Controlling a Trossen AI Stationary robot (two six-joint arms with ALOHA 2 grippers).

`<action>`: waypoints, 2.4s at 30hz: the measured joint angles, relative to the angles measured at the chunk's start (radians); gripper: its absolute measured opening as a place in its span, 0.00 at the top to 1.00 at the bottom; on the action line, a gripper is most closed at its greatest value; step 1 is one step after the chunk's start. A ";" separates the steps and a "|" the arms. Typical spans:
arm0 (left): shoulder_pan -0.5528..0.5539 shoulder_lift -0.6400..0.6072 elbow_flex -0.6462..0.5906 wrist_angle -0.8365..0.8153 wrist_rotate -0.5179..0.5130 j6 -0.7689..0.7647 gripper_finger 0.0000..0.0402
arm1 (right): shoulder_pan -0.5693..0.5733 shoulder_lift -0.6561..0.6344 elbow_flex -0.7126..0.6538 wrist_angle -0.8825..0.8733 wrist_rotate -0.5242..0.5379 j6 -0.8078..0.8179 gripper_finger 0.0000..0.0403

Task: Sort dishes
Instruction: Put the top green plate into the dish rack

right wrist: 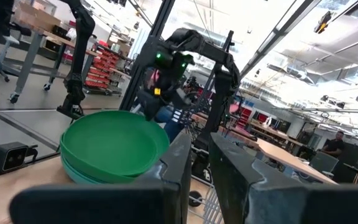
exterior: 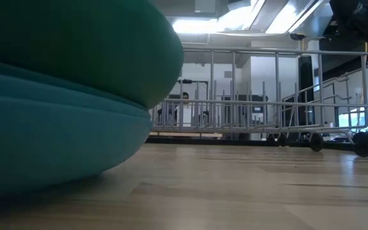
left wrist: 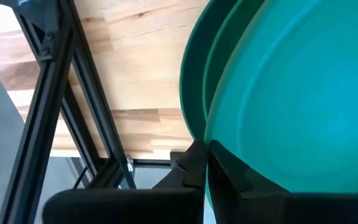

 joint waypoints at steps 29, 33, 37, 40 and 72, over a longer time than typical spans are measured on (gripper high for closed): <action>0.000 0.000 0.128 -0.050 -0.122 -0.022 1.00 | 0.000 0.132 0.085 0.176 0.073 -0.001 0.84; 0.000 0.000 0.128 -0.050 -0.122 -0.022 1.00 | 0.000 0.266 0.189 0.163 0.037 -0.009 0.84; 0.000 0.000 0.128 -0.049 -0.122 -0.022 1.00 | 0.000 0.442 0.318 0.046 -0.015 -0.049 0.84; 0.000 0.000 0.128 -0.050 -0.122 -0.022 1.00 | 0.000 0.593 0.404 -0.039 -0.066 -0.051 0.84; 0.000 0.000 0.128 -0.049 -0.123 0.004 1.00 | 0.001 1.578 1.126 -0.169 -0.584 -0.203 0.57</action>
